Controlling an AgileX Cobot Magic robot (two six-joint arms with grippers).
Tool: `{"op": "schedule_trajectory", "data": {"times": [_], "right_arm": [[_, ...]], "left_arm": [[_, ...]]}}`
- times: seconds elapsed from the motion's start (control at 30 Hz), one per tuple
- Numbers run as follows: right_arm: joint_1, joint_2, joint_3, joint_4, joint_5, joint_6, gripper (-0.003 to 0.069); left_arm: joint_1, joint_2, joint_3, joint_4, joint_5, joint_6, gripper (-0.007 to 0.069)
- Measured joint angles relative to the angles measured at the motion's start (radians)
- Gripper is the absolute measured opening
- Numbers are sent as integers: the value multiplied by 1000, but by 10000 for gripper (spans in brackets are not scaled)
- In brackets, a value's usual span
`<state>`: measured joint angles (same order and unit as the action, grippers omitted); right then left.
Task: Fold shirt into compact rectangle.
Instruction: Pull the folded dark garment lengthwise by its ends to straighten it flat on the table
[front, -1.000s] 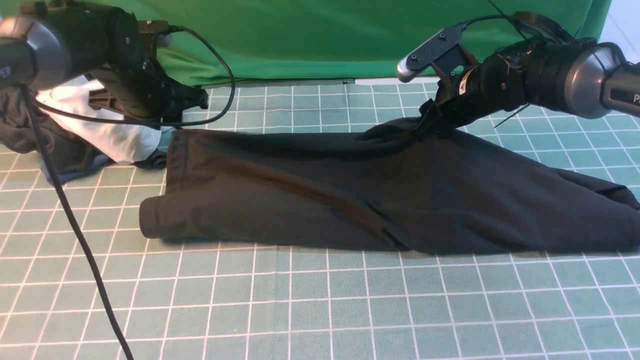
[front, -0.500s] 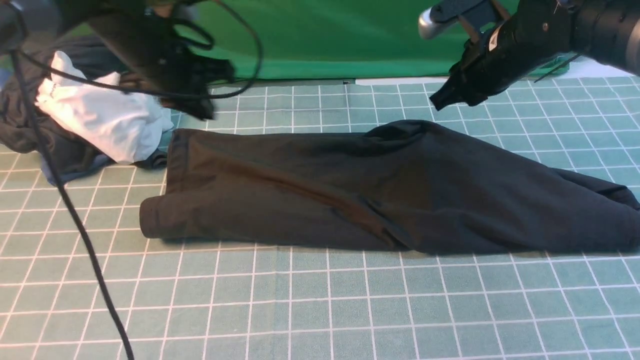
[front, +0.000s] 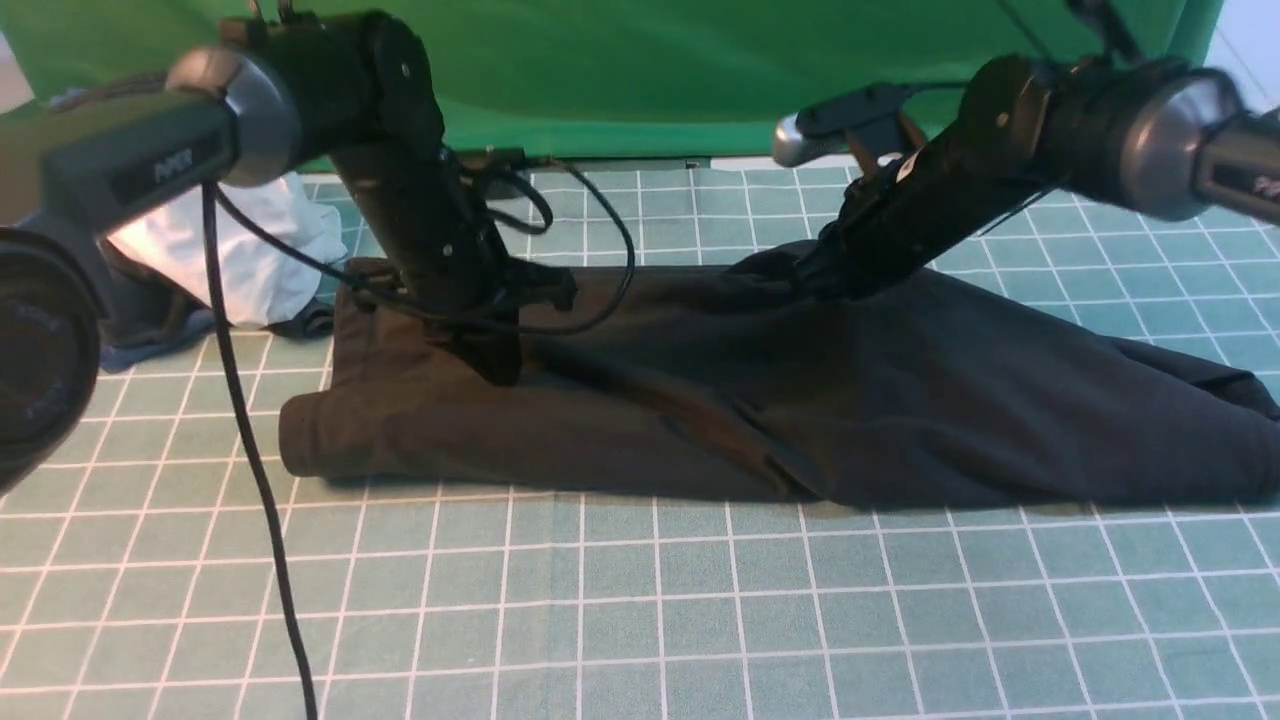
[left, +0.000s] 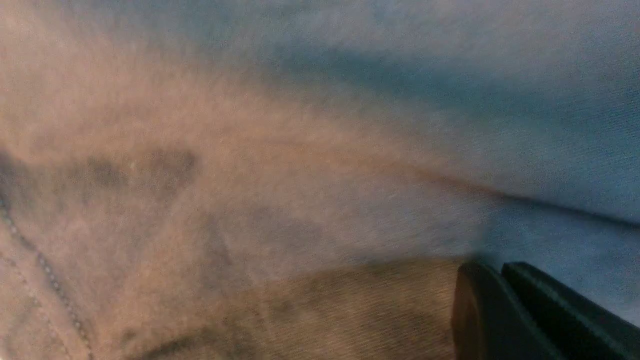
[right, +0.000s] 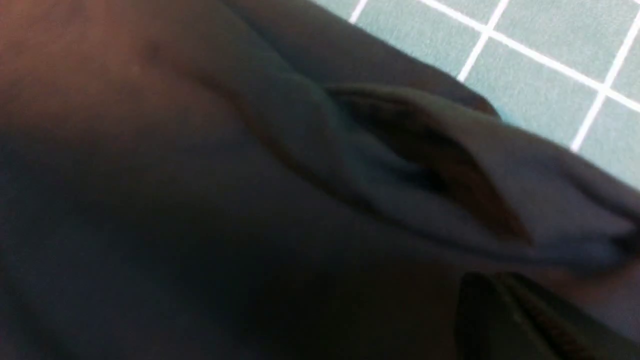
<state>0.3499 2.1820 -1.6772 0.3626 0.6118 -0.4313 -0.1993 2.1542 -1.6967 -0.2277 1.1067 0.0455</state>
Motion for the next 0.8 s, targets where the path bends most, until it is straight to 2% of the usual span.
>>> {"op": "schedule_trajectory", "data": {"times": [0.33,0.53,0.6,0.63,0.7,0.73,0.8], "right_arm": [[-43,53,-79,-18,-113,-16,15],[-87,51,-197,-23,44,-19,25],[-89,51,-261,-23,140,-36,69],[-89,51,-288,-22,175,-49,114],[-88,51,-306,-20,198,-63,170],[-85,51,-320,-19,208,-85,253],[-78,54,-326,-19,209,-106,335]], "left_arm": [[0,-15,135,15,-110,-17,1],[0,-27,147,10,-126,-17,1],[0,-40,157,9,-139,-17,1],[0,-46,159,9,-141,-17,1],[0,-55,161,10,-141,-17,1],[0,-65,162,10,-141,-17,1],[0,-73,162,10,-143,-17,1]]}}
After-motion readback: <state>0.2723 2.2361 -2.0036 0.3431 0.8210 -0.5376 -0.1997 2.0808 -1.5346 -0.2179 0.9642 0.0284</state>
